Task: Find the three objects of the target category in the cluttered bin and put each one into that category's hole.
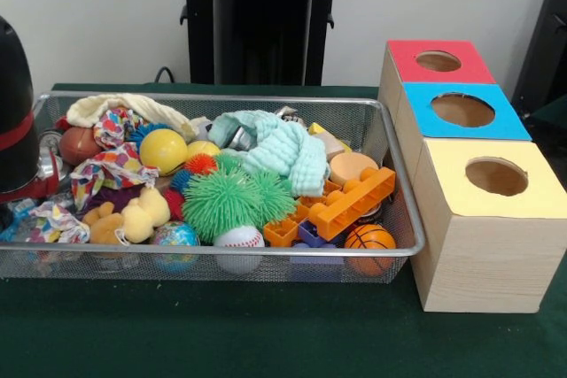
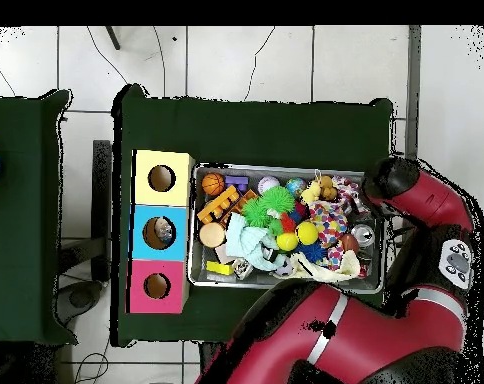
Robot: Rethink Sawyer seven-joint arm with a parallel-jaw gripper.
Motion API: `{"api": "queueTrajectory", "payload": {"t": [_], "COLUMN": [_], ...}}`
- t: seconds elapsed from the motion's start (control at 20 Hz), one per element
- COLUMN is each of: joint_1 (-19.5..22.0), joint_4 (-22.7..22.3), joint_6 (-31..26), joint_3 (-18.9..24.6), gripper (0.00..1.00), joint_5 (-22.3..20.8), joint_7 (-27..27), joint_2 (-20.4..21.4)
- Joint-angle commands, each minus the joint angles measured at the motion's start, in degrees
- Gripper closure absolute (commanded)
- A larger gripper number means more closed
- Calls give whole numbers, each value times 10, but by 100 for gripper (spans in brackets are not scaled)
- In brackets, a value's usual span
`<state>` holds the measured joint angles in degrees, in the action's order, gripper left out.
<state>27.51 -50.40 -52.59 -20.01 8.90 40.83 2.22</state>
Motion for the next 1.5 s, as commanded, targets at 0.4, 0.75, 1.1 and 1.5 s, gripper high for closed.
{"api": "queueTrajectory", "payload": {"t": [0.4,0.75,1.1,1.5], "joint_1": [-37,-41,-33,-6], "joint_4": [-64,-42,-65,-218], "joint_6": [-134,-163,-144,-24], "joint_3": [-1,-4,31,171], "gripper": [100,100,100,100], "joint_5": [-12,-18,-1,99], "joint_7": [92,100,96,37], "joint_2": [134,148,157,205]}}
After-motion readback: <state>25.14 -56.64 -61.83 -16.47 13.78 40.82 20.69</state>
